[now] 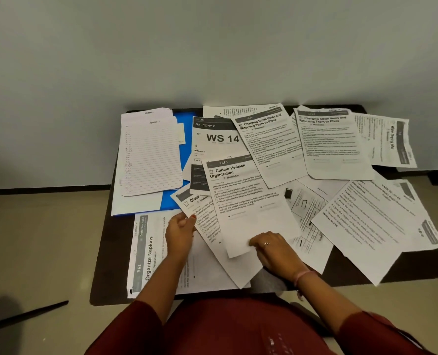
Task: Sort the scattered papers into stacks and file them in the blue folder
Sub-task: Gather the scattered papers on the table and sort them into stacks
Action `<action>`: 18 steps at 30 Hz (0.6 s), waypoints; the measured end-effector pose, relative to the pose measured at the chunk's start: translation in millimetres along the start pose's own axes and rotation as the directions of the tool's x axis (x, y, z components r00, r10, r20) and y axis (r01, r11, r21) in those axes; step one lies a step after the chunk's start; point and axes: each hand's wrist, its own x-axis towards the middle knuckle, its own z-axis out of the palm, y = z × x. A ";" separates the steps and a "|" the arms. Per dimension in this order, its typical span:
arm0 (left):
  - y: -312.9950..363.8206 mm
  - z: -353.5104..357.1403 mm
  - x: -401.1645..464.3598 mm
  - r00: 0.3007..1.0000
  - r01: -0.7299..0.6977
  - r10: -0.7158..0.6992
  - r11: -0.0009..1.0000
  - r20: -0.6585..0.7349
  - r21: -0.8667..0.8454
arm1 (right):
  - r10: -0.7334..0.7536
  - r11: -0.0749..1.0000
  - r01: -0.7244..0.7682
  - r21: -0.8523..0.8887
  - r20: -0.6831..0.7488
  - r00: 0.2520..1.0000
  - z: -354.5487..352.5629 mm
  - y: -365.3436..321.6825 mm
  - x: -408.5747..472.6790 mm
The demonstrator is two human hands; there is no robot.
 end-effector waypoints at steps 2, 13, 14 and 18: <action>3.0 -0.6 0.2 1.000 -0.030 0.030 0.999 0.008 0.015 | 0.018 1.000 -0.018 -0.016 -0.005 1.000 -0.8 0.1 -3.1; -1.4 -24.8 0.8 0.979 -0.107 0.084 0.987 -0.187 -0.117 | -0.105 0.984 0.091 -0.152 -0.085 0.991 8.0 12.3 -9.1; -1.8 -27.0 0.1 0.975 -0.113 0.088 0.987 -0.204 -0.114 | -0.100 0.983 0.086 -0.159 -0.081 0.992 8.4 13.3 -9.2; -9.4 -36.2 -0.9 0.961 -0.126 0.096 0.987 -0.260 -0.103 | -0.087 0.982 0.073 -0.176 -0.074 0.993 8.2 13.9 -10.7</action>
